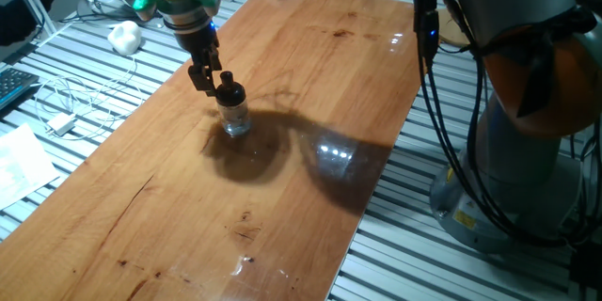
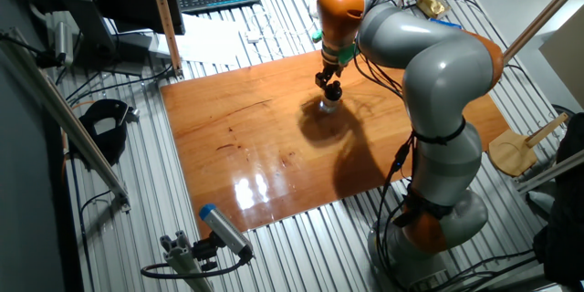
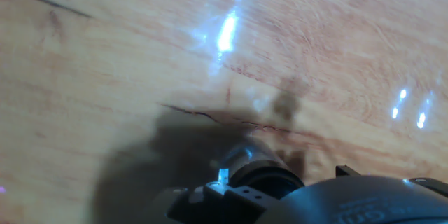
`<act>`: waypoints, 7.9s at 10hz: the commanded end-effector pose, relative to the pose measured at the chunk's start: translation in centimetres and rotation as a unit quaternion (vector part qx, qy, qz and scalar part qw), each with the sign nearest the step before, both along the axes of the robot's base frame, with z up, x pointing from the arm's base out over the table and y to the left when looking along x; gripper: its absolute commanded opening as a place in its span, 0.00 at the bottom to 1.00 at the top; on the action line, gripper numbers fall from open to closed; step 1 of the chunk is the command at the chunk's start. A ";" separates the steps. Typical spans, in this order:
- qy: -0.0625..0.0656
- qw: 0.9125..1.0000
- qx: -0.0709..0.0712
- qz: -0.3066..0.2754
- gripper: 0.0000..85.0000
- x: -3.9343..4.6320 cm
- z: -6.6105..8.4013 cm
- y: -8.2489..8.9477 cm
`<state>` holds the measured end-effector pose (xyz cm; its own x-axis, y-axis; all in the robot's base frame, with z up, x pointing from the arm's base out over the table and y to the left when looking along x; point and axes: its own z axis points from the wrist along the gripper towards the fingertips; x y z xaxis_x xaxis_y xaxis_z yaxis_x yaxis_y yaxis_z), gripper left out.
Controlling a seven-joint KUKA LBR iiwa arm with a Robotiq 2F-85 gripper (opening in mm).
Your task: Screw the lid onto the jar
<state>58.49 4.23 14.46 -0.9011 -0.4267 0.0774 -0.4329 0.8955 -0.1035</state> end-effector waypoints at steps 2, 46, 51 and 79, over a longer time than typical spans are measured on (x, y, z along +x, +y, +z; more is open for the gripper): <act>0.008 1.000 -0.002 -0.001 0.80 -0.10 -0.2 -0.1; 0.030 0.999 0.011 -0.029 0.80 -2.51 -1.0 -1.5; 0.025 0.999 0.014 -0.034 0.80 -3.32 -1.6 -1.2; 0.008 0.994 0.010 -0.112 0.40 -4.02 -1.6 -1.1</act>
<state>54.47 3.08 12.90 -0.9724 -0.2165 0.0866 -0.2233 0.9715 -0.0792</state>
